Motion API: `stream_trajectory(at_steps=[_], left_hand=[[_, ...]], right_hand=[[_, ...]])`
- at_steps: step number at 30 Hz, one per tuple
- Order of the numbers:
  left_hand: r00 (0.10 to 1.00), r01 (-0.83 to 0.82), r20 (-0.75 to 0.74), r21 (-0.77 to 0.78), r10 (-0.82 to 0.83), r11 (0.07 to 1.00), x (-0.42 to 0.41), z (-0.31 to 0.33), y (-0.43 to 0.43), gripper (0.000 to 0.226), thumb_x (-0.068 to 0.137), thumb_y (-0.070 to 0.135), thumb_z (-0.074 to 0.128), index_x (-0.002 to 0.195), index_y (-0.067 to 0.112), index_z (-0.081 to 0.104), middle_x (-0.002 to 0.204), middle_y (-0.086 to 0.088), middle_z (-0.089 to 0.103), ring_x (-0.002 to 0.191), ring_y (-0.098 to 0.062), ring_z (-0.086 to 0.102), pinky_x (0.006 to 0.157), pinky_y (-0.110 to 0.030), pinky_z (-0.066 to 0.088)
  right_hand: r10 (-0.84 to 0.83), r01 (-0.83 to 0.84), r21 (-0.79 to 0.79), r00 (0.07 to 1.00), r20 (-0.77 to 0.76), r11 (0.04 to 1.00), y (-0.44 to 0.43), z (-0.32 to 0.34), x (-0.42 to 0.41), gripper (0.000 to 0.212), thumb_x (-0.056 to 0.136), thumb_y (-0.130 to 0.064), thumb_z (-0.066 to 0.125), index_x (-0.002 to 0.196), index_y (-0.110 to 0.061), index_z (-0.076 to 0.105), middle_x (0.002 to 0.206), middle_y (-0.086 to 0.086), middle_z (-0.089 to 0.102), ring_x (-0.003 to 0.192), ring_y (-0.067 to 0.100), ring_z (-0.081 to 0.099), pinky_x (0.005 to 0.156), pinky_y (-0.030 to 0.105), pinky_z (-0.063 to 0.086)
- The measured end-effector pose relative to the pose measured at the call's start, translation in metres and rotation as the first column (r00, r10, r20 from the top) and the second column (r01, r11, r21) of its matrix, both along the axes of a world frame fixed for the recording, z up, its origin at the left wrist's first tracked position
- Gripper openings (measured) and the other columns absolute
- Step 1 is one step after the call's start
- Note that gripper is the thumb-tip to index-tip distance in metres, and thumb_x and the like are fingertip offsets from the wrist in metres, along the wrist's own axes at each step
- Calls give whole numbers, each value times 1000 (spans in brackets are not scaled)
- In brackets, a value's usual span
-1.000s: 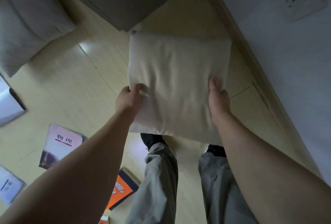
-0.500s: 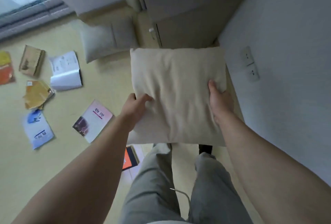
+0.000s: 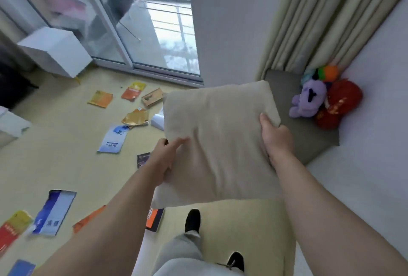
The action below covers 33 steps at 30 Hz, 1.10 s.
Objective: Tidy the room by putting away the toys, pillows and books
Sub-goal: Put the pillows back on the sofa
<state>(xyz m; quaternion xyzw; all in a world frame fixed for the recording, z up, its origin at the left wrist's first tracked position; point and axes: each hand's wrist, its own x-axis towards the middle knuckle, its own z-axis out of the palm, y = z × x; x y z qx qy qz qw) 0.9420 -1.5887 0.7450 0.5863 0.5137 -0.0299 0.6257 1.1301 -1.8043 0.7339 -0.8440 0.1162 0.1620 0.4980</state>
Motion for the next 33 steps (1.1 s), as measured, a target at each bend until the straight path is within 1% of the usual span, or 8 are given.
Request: stream_trajectory(at_steps=[5,8,14,18,20,23,28,33], left_hand=[[984,-152,88,-62,157,986,-52,57,19,70,60,80,74,110,30,70,114,2,72,102,-20,67,90,-35,45],[943,-275,174,-72,284,959,-91,83,30,59,66,75,74,98,25,73,101,1,65,92,-20,59,84,-35,42],[899,-232,353,-115,258,966,-168,140,57,60,87,72,57,124,28,71,117,-2,76,108,-21,72,99,-38,52],[908,-279,322,-16,269,960,-220,169,77,66,79,75,66,123,26,70,112,0,77,105,-20,74,103,-40,51],[904,-283,347,54,248,958,-244,175,85,71,76,74,70,128,27,65,113,1,77,104,-21,74,100,-43,54],[892,-279,408,161,193,947,-270,180,92,74,74,57,84,136,27,55,116,4,75,102,-20,74,92,-45,59],[948,-224,307,444,87,868,-294,179,98,72,60,39,97,120,39,58,108,23,70,96,0,68,76,-24,55],[969,-237,211,662,126,711,-296,163,120,35,65,37,88,94,30,71,87,13,74,86,-13,70,82,-41,57]], right_hand=[[107,-119,105,988,115,987,36,58,-18,85,80,-72,61,129,-2,63,132,14,66,122,31,62,102,39,48],[177,-203,162,971,160,966,60,79,-36,87,80,-72,61,134,-4,59,133,10,64,122,29,60,100,37,46],[264,-302,256,949,175,918,107,92,-87,85,93,-69,51,139,2,54,143,18,57,130,34,53,102,38,41],[330,-344,345,939,101,873,144,100,-147,74,98,-65,47,137,-4,59,133,10,60,123,27,55,95,29,38],[372,-331,432,928,-12,839,162,92,-173,85,80,-85,50,127,-17,69,126,-4,68,113,21,63,104,34,46],[436,-270,576,884,-170,771,195,46,-181,98,51,-102,55,111,-28,77,112,-3,77,104,27,71,98,47,54],[545,-237,668,784,-298,706,223,67,-241,89,65,-98,50,122,-33,72,119,-4,75,112,26,67,104,47,50],[523,-147,654,738,-427,742,259,64,-268,82,80,-93,33,124,-34,69,121,-3,73,116,26,64,108,47,47]])
